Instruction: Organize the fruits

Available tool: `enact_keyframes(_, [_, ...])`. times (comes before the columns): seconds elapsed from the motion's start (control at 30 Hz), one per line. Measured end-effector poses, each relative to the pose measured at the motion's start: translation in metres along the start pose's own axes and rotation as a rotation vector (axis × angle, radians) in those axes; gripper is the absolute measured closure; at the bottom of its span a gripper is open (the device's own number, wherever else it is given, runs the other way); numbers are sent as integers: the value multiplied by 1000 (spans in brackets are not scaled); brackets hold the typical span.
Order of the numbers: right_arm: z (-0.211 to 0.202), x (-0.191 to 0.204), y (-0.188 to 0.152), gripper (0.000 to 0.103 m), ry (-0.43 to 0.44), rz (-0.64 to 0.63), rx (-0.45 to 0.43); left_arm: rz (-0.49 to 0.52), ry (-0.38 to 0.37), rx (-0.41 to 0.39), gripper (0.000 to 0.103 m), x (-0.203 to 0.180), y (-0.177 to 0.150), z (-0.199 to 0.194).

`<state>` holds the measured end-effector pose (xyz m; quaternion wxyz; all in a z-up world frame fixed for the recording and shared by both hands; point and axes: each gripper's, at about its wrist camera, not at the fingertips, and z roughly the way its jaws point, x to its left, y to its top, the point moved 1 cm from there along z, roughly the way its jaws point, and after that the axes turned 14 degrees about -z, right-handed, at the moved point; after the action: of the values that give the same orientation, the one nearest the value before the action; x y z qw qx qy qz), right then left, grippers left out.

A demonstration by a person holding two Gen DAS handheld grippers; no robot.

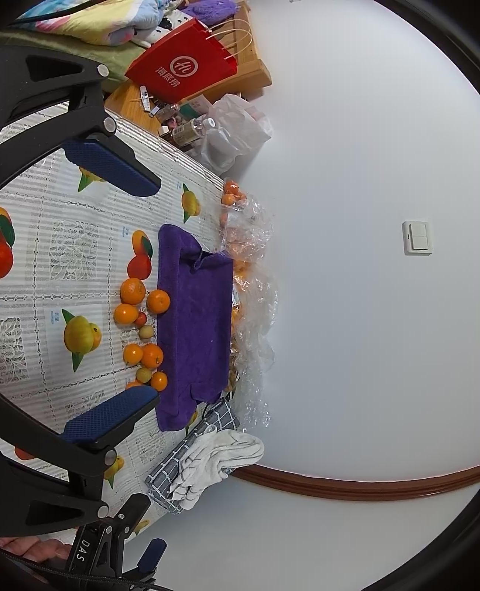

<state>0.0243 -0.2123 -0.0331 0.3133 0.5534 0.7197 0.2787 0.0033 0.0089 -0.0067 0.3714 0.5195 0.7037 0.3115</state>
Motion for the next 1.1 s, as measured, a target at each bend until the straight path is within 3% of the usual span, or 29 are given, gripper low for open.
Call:
enact_keyframes(0.87, [3, 3, 2, 0, -2, -5, -7, -5, 2, -1, 0, 6, 2, 1])
enact_keyframes(1.1, [20, 6, 5, 0, -19, -26, -8, -44, 11, 10, 0, 20, 8, 28])
